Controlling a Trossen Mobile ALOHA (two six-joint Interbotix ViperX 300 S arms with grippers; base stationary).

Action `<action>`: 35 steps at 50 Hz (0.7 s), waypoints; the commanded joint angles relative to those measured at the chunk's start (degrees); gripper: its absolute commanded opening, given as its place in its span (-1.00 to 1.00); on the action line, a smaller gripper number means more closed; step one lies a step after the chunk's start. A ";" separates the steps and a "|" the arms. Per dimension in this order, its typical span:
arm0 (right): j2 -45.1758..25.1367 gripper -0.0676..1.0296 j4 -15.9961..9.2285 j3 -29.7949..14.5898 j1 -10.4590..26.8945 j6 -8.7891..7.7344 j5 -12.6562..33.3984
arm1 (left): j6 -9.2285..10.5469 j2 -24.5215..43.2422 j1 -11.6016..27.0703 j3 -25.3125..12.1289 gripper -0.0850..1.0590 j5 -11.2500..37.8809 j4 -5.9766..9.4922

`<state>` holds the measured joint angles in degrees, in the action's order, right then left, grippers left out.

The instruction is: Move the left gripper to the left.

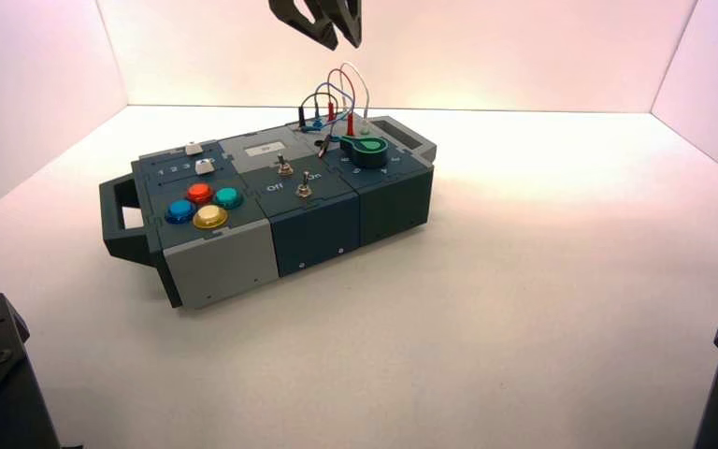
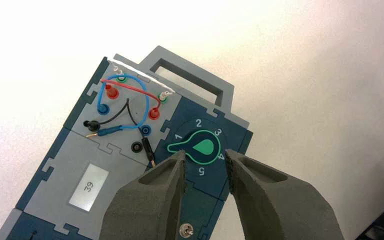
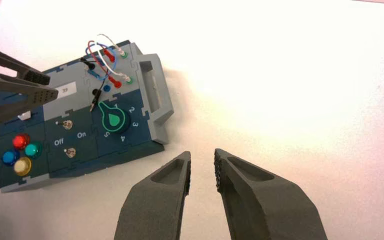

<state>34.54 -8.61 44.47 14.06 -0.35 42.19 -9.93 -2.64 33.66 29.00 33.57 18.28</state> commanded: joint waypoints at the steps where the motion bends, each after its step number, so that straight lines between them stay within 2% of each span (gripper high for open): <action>1: 0.44 -0.37 -0.09 -2.02 0.00 -0.18 -0.09 | -0.09 -0.97 0.26 -1.67 -0.08 -0.35 0.09; 23: 0.53 -0.37 -0.09 -2.02 0.00 -0.62 0.18 | -0.09 -0.44 -0.26 -1.23 -0.08 -0.79 -0.26; 35: 0.88 -0.37 -0.09 -1.93 0.00 -0.53 0.18 | -0.35 0.53 -3.78 -0.88 -0.08 -2.02 -1.32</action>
<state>34.72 -8.53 44.47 14.06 -0.70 42.63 -10.20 -1.41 31.55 29.00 32.43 17.23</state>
